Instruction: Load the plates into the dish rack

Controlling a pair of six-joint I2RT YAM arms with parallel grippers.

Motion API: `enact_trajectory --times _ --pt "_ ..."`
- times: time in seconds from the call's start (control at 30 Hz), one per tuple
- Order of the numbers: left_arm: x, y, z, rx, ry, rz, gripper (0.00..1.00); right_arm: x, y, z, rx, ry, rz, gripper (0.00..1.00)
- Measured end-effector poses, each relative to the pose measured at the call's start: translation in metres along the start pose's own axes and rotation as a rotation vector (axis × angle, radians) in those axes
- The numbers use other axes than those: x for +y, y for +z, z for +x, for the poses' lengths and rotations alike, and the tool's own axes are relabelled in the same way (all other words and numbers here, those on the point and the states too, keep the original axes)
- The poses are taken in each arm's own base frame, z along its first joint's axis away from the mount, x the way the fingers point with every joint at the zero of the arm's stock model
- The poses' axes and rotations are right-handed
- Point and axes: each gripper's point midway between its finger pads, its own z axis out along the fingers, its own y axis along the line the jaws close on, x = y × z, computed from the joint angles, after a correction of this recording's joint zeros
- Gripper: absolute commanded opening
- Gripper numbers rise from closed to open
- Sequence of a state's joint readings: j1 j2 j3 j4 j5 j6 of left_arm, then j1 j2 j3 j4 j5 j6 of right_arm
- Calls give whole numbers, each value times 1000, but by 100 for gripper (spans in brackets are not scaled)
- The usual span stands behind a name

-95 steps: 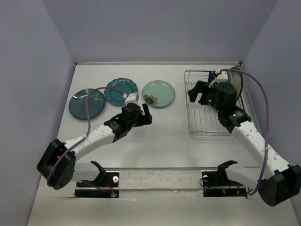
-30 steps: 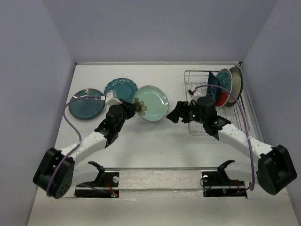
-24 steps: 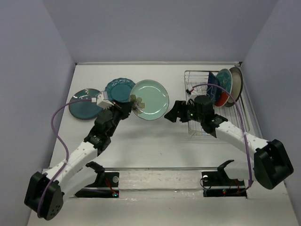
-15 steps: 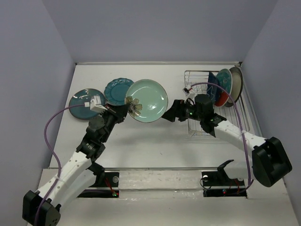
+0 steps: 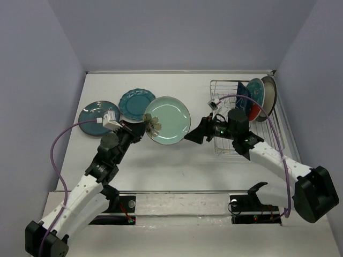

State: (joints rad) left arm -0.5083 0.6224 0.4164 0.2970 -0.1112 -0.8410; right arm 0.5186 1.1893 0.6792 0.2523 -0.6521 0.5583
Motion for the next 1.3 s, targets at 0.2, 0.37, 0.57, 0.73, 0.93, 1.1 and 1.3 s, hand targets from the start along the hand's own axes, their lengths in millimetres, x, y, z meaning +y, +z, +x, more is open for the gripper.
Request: enact_trajectory --times 0.2,0.37,0.57,0.73,0.93,1.1,1.3 --pt "5 0 10 46 11 -12 6 11 -9 0 -13 -42 -27 93" --pt "0 -2 14 70 6 12 6 -5 -5 -4 -39 -29 43 94" --pt "-10 -7 24 132 5 68 6 -15 1 -2 -37 13 69 83" --pt "-11 -6 38 200 8 88 6 -5 4 -17 -94 8 27 35" --pt "-4 -3 37 201 46 70 64 -6 7 -30 -141 70 15 7" --pt "-33 -6 20 201 102 111 99 -16 -1 -31 -161 50 105 7" --pt "-62 -28 -22 109 227 152 99 -61 -60 -81 -306 -25 441 7"
